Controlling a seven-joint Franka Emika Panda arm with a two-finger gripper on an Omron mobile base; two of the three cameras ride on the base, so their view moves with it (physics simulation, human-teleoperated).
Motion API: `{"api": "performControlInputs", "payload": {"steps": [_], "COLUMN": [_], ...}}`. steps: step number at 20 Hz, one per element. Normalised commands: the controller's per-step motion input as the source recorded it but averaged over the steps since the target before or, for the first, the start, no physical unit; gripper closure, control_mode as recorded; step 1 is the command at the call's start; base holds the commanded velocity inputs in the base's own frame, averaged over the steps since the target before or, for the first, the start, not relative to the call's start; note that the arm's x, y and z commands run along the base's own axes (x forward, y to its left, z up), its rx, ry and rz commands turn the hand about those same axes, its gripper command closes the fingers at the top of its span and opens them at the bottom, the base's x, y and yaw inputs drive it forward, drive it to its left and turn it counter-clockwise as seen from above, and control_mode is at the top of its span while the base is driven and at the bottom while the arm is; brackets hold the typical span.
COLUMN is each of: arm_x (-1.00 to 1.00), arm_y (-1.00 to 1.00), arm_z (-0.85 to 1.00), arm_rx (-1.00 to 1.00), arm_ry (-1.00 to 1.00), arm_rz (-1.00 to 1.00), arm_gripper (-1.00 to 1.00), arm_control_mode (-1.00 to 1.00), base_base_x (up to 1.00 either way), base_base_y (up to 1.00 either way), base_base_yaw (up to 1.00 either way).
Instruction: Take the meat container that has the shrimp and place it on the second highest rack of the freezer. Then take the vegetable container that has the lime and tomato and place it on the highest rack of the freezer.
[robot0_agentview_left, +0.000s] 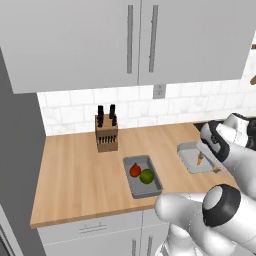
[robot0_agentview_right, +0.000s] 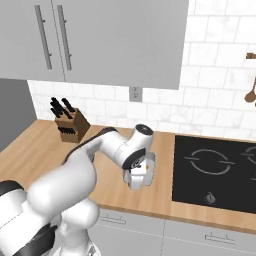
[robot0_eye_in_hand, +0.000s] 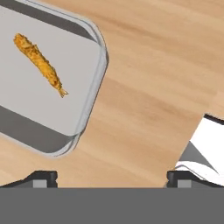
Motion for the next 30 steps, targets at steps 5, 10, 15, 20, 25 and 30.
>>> {"api": "performControlInputs", "payload": {"steps": [5, 10, 15, 20, 25, 30], "arm_x": [0.43, 0.32, 0.15, 0.42, 0.38, -0.06], "arm_y": [0.00, 0.00, 0.00, 0.06, 0.24, 0.29], "arm_z": [-0.33, -0.29, -0.43, -0.66, -0.62, 0.00], "arm_rx": [0.06, 0.03, 0.02, 0.00, -0.01, -0.01], "arm_ry": [0.07, 0.04, 0.02, 0.11, 0.13, 0.00], "arm_rz": [-0.03, -0.05, -0.11, -0.12, -0.02, -0.02], "arm_gripper": [-1.00, -1.00, -1.00, -1.00, 1.00, 1.00], "arm_control_mode": [-1.00, -1.00, -1.00, -1.00, -1.00, -1.00], "base_base_x": [0.00, 0.00, 0.00, 0.00, 0.00, 0.00], "base_base_y": [0.00, 0.00, 0.00, 0.00, 0.00, 0.00], "base_base_yaw": [0.00, 0.00, 0.00, 0.00, 0.00, 0.00]}}
